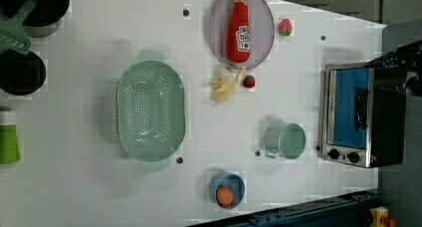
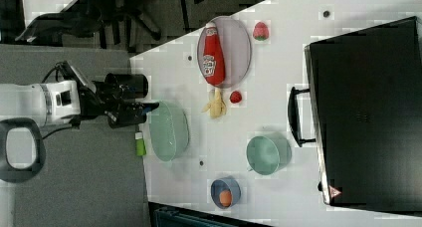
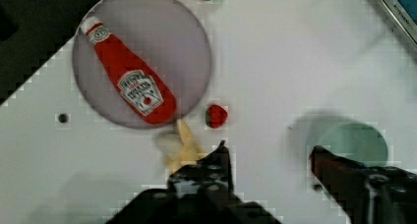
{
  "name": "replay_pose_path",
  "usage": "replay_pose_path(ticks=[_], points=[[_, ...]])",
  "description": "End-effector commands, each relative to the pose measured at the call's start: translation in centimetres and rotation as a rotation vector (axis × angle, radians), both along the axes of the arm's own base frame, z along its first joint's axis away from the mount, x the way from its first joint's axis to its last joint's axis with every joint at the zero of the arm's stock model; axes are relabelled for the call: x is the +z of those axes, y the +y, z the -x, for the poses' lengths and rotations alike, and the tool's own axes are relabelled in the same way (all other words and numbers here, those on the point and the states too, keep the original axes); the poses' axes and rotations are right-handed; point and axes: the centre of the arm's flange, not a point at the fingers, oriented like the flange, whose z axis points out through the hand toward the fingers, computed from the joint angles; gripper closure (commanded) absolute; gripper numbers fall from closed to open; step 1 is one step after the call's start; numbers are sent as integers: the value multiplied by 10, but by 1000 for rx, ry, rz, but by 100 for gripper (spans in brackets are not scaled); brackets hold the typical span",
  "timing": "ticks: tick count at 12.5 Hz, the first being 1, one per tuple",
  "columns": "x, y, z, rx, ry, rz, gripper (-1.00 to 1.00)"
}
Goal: Flap open oven.
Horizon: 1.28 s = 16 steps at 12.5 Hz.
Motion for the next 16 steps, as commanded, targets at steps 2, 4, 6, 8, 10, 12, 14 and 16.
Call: replay_pose_path(ticks=[2, 4, 6, 8, 10, 12, 14, 16], points=[[60, -35, 118, -184, -9, 11, -81], [60, -35, 118, -184, -9, 11, -100], [60, -35, 119, -184, -9, 11, -100], [60, -35, 119, -184, -8, 11, -65], [58, -35, 119, -184, -5, 11, -15], [53, -38, 119, -182, 6, 12, 32], [48, -44, 120, -158, 14, 9, 65], [46, -58, 119, -34, -3, 3, 65]])
